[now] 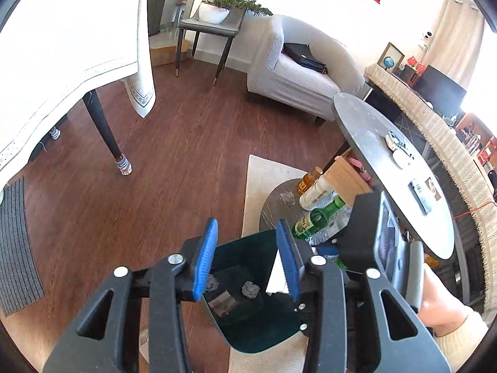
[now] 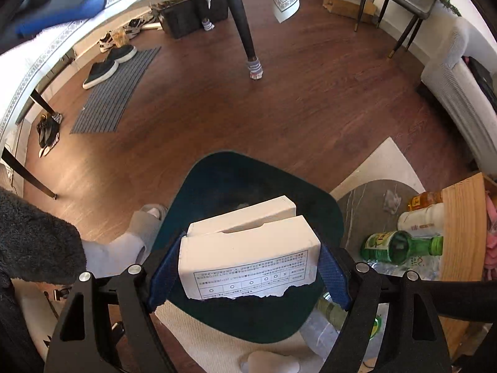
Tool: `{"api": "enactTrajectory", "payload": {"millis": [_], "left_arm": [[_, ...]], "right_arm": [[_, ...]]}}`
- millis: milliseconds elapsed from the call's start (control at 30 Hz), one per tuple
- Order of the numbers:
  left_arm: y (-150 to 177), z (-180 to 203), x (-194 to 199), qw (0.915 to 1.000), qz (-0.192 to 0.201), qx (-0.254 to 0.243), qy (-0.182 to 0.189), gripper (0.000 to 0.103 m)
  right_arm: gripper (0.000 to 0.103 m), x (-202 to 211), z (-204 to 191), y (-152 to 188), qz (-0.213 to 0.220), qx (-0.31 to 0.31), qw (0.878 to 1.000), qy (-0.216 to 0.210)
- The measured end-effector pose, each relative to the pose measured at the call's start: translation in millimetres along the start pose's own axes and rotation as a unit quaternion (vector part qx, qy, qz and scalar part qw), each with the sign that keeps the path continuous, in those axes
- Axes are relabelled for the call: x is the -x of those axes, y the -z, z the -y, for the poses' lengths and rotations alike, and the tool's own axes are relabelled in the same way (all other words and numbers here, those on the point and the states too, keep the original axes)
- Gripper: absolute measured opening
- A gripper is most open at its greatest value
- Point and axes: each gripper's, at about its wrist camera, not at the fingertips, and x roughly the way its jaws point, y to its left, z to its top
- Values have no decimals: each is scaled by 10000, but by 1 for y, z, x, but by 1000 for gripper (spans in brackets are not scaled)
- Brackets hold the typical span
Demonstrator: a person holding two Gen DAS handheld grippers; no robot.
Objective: Collect trash
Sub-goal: 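Open the right gripper to drop the white paper box into the bin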
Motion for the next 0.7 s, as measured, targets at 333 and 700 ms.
{"api": "enactTrajectory", "payload": {"millis": [333, 700], "left_arm": [[-26, 16, 15, 9992, 360, -4, 165, 30], [-40, 50, 15, 9980, 568, -121, 247, 33]], "right_arm": [[85, -26, -8, 26, -723, 397, 9961, 297], [88, 7, 5, 37, -284, 189, 9994, 45]]}}
